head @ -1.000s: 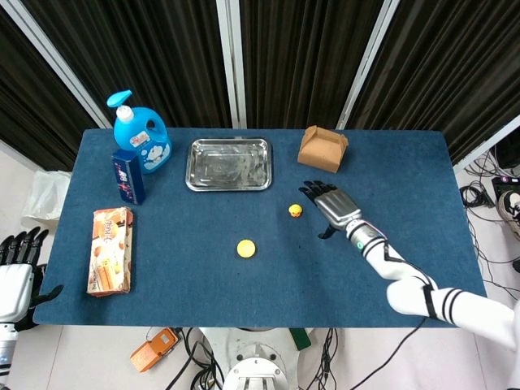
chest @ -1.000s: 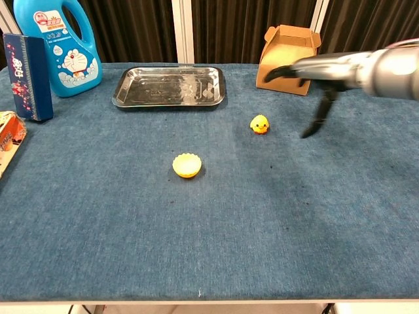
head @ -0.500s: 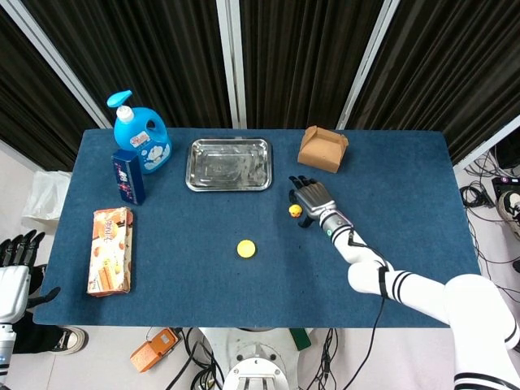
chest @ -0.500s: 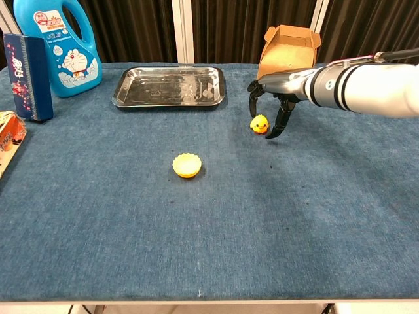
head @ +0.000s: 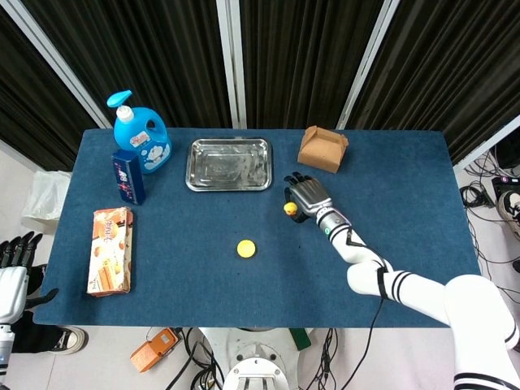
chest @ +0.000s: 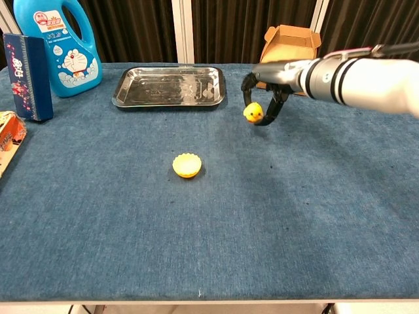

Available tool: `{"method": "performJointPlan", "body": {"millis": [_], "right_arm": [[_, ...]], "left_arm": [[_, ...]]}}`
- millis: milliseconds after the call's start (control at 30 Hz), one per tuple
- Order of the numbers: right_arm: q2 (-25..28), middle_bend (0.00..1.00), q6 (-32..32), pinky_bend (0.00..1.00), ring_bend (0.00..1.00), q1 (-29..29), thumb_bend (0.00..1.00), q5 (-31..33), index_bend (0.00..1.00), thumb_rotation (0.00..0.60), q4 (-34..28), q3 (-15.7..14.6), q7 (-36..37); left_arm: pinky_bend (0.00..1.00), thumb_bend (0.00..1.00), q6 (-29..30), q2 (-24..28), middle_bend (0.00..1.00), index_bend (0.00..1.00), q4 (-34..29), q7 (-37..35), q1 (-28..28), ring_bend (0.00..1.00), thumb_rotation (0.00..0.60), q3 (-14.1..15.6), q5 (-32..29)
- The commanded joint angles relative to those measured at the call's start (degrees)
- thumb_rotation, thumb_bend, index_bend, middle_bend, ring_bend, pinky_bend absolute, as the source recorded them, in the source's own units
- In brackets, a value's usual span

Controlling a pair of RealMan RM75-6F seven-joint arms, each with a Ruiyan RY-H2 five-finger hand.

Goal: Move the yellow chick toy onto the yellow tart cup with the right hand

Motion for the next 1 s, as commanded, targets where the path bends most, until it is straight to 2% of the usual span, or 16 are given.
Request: {"method": "performJointPlan", "body": {"millis": [33, 133, 267, 600, 833, 933, 1000], "right_arm": [[5.65, 0.19, 3.21, 0.24, 0.12, -1.02, 0.55, -5.21, 0.68, 0.600, -10.22, 0.48, 1.14], [6.96, 0.19, 3.48, 0.24, 0.12, -0.34, 0.55, -7.01, 0.67, 0.600, -15.42, -0.27, -0.60], [5.75, 0.19, 2.45, 0.24, 0.12, 1.69, 0.55, -6.25, 0.66, 0.600, -18.32, -1.17, -3.69], [-1.52, 0.19, 0.71, 0.24, 0.12, 7.95, 0.55, 2.87, 0.63, 0.600, -14.20, -3.36, -11.93], [-3.36, 0.19, 2.10, 0.23, 0.12, 9.94, 0.55, 7.04, 0.60, 0.600, -13.70, -4.22, -14.65], [-3.35, 0.19, 2.46, 0.22, 0.12, 10.34, 0.55, 8.06, 0.56, 0.600, -13.93, -4.60, -15.11], [-3.24, 0.19, 2.58, 0.20, 0.11, 10.43, 0.55, 8.44, 0.49, 0.600, -14.16, -4.76, -15.04]], "left_arm": [[0.00, 0.02, -0.04, -0.07, 0.03, 0.03, -0.07, 0.02, -0.10, 0.00, 0.600, -0.02, 0.19], [0.00, 0.02, 0.16, -0.10, 0.03, 0.03, -0.23, 0.15, -0.14, 0.00, 0.600, -0.04, 0.51], [0.00, 0.02, 0.43, -0.06, 0.03, 0.03, -0.30, 0.14, 0.05, 0.00, 0.600, 0.05, 0.67], [0.00, 0.02, 0.59, -0.59, 0.03, 0.03, 1.18, -1.41, 0.92, 0.00, 0.600, 0.45, 0.31], [0.00, 0.02, 0.70, -0.94, 0.03, 0.03, 2.50, -2.58, 1.32, 0.00, 0.600, 0.47, 0.18], [0.00, 0.02, 0.68, -1.12, 0.03, 0.03, 2.93, -2.98, 1.36, 0.00, 0.600, 0.46, 0.26], [0.00, 0.02, 0.62, -1.22, 0.03, 0.03, 3.18, -3.12, 1.35, 0.00, 0.600, 0.46, 0.32]]}}
